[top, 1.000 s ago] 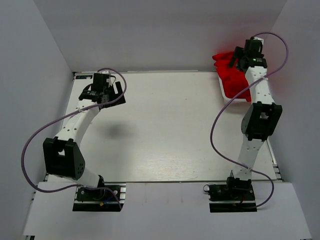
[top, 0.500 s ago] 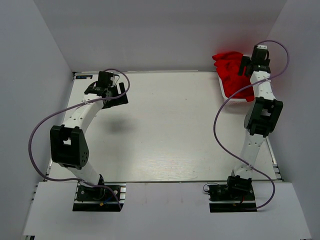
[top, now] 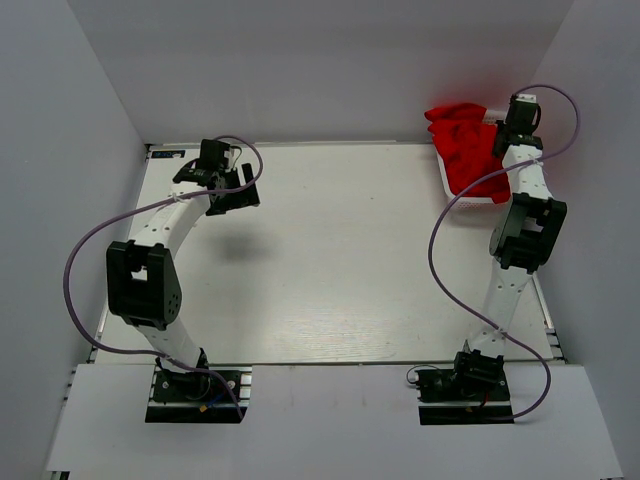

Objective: Fold and stack the t-shirts
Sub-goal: Grab crumpled tshirt from bin with the right arm

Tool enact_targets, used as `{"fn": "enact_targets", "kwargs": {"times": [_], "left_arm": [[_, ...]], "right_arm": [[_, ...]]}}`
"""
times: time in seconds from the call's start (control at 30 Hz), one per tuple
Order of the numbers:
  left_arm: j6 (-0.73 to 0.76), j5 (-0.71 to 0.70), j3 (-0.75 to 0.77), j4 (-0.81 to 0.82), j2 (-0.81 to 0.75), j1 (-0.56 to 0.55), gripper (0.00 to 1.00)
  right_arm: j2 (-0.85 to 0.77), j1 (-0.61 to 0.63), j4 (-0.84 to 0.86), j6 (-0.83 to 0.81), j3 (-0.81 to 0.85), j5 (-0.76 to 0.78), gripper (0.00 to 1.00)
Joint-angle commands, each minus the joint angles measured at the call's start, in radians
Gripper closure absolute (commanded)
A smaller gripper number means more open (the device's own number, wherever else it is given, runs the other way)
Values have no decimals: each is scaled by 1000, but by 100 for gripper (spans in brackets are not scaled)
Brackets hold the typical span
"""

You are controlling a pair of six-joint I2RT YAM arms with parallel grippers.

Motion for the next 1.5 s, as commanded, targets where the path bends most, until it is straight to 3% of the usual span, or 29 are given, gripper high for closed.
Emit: {"fn": "enact_targets", "kwargs": {"times": [0.0,0.17,0.37,0.47,0.57,0.73,0.93,0.97,1.37,1.47], "left_arm": [[9,16,32,-1,-10,3,1],[9,25,20,-1,-31,3,1],[9,45,2,10,-41,3,1],[0,45,2,19,-50,3,1],[0,45,-8,19,-50,3,1],[0,45,1,19,-30,3,1],[0,55,11,19,-10,3,1],[0,55,11,19,-1,-6,1],[0,73,40,19,30,-6,1],[0,73,40,19,39,-6,1]], "right_arm": [[-13,-11,54,-21,3,13,100],[-49,-9,56,-53,-29,-57,100],[-23,-11,25,-73,-12,-33,100],[-6,-9,17,-96,-11,-21,92],[5,-9,16,-96,-9,-39,96],[23,-8,20,-89,-5,-50,59],[1,-8,-7,-95,3,-91,28],[-1,-9,-4,-92,-2,-94,16],[7,-11,34,-83,-5,-39,13],[16,-8,45,-72,-2,-10,20]]}}
